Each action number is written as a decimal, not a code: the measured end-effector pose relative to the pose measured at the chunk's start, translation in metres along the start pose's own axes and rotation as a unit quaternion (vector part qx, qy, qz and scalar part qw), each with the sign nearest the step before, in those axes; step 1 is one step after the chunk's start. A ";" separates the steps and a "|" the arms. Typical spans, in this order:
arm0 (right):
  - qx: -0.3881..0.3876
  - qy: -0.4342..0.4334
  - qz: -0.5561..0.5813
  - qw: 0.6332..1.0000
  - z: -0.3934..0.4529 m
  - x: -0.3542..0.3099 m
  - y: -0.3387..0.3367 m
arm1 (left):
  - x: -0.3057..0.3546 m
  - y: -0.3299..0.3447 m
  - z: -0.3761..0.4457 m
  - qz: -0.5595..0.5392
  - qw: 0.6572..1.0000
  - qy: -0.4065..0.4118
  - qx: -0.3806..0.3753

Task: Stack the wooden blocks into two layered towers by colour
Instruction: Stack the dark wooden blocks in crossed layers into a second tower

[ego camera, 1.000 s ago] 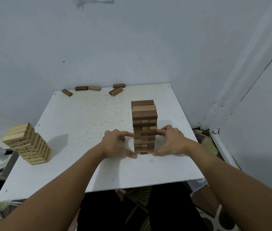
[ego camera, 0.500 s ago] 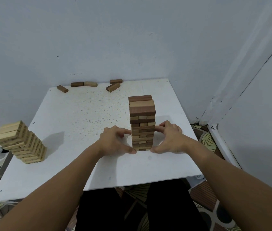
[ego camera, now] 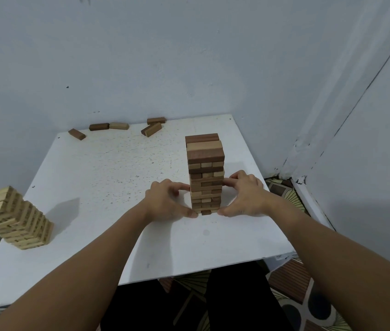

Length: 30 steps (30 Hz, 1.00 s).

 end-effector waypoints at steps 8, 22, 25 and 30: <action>0.000 0.016 0.017 1.000 0.007 0.021 -0.016 | 0.020 0.002 0.021 0.007 1.000 0.001 -0.005; 0.010 0.041 0.013 0.999 0.016 0.046 -0.032 | 0.035 0.014 0.046 -0.015 1.000 -0.009 -0.016; 0.009 0.038 0.011 0.999 0.017 0.047 -0.031 | 0.034 0.015 0.046 -0.020 1.000 -0.004 -0.014; 0.008 0.037 0.013 0.999 0.018 0.048 -0.030 | 0.032 0.015 0.046 -0.024 1.000 0.005 -0.004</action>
Point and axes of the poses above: each hand's wrist, its own z-axis towards the middle knuckle, its own y-axis out of the palm, x = y × z, the point moved 9 cm from there along z, towards the middle knuckle, and after that the axes turned 8 degrees about -x, right-handed, at the moved point
